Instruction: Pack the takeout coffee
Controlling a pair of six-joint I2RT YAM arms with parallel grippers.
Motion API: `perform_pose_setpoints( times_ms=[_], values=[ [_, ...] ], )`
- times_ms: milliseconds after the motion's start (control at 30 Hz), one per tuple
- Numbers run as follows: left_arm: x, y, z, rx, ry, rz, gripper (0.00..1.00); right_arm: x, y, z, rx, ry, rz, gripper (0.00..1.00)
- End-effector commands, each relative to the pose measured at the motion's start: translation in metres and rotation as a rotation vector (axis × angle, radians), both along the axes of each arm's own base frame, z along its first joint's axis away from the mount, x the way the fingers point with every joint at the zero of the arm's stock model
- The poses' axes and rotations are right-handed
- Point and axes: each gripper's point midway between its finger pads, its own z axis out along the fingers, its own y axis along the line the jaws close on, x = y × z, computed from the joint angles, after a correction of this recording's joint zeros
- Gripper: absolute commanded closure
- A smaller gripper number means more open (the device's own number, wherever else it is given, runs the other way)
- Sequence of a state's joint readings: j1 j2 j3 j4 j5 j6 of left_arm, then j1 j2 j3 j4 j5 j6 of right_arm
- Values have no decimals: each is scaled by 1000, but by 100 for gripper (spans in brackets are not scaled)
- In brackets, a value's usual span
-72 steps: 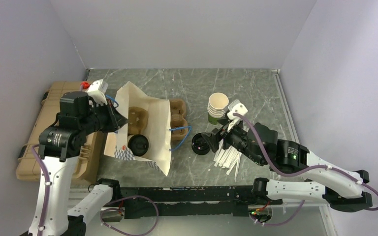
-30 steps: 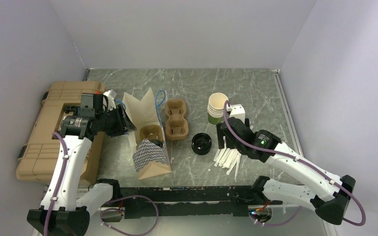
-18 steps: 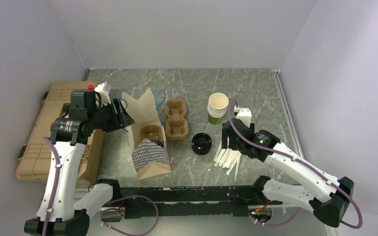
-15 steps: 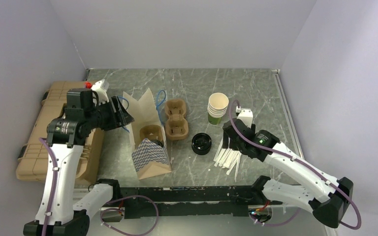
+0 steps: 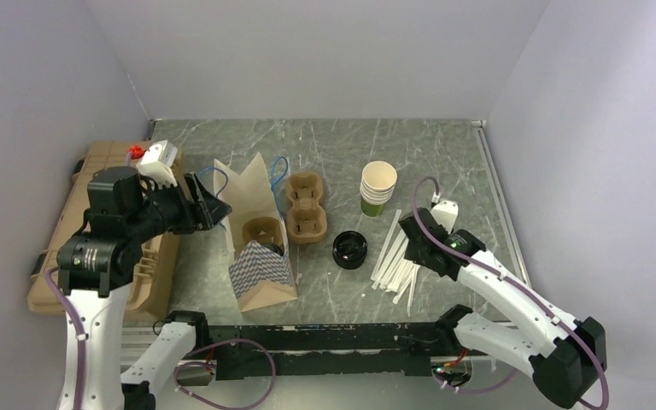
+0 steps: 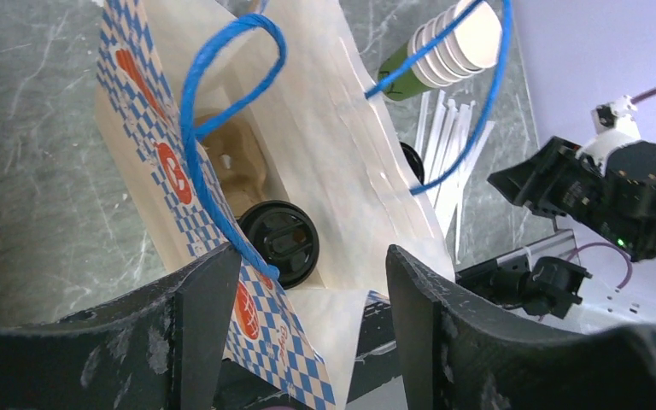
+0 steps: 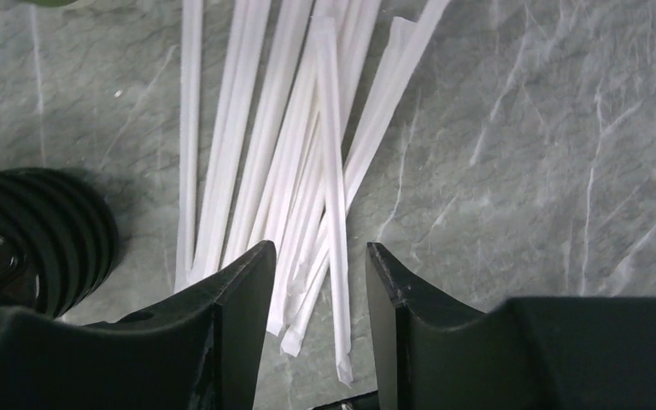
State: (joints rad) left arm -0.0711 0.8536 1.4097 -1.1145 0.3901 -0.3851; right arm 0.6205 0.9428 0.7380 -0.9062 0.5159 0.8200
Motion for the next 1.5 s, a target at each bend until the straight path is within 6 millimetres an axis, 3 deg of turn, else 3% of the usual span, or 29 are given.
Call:
perform_pose_setpoints(
  times_ms=[0, 300, 633, 1000, 1467],
  values=[
    [-5, -12, 4, -45, -40, -69, 31, 15, 0, -1, 77, -57, -77, 54],
    [-12, -12, -2, -32, -26, -84, 28, 40, -4, -21, 124, -39, -107, 62],
    [-16, -12, 12, -16, -73, -97, 23, 60, -20, -46, 133, 17, -168, 71],
    [-14, -10, 11, -2, -67, -77, 19, 66, -25, -70, 147, 73, -168, 75],
    [-14, -9, 10, -1, -65, -73, 17, 67, -23, -79, 148, 95, -147, 77]
  ],
)
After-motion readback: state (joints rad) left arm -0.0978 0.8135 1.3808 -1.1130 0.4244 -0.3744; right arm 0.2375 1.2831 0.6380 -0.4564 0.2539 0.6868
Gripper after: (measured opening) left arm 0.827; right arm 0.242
